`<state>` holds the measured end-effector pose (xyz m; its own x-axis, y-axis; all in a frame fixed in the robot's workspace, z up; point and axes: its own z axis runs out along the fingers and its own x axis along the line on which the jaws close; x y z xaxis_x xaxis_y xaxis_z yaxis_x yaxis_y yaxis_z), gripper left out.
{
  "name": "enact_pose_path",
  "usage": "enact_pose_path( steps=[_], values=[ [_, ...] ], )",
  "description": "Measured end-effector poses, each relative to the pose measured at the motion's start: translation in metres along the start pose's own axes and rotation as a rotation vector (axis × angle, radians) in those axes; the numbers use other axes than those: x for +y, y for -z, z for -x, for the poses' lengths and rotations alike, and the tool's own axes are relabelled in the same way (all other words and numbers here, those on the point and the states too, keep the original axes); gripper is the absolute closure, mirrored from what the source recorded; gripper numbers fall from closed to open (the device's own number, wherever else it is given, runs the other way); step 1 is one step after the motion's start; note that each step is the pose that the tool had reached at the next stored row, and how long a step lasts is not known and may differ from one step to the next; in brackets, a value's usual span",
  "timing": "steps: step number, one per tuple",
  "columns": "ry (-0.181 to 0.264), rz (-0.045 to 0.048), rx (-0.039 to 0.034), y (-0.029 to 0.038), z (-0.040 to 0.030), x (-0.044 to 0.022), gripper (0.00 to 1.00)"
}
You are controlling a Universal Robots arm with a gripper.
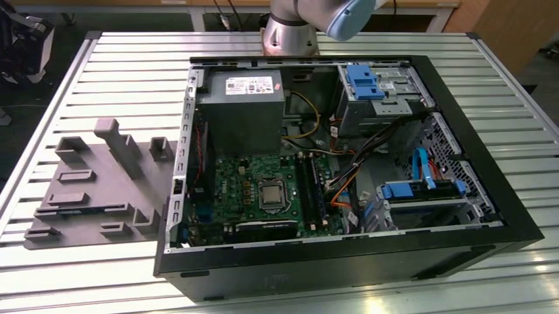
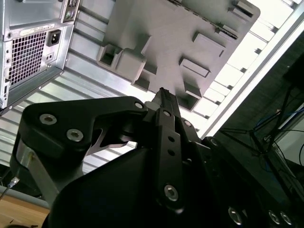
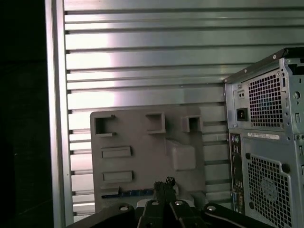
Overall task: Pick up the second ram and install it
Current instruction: 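Reach for the second ram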
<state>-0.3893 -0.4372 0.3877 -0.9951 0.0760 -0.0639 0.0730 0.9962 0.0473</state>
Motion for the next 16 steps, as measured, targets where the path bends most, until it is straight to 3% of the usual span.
enact_pose_path(
  steps=[16],
  values=[
    [0.000, -0.0001, 0.0001, -0.0046, 0.0007, -0.0145, 0.89]
  ],
)
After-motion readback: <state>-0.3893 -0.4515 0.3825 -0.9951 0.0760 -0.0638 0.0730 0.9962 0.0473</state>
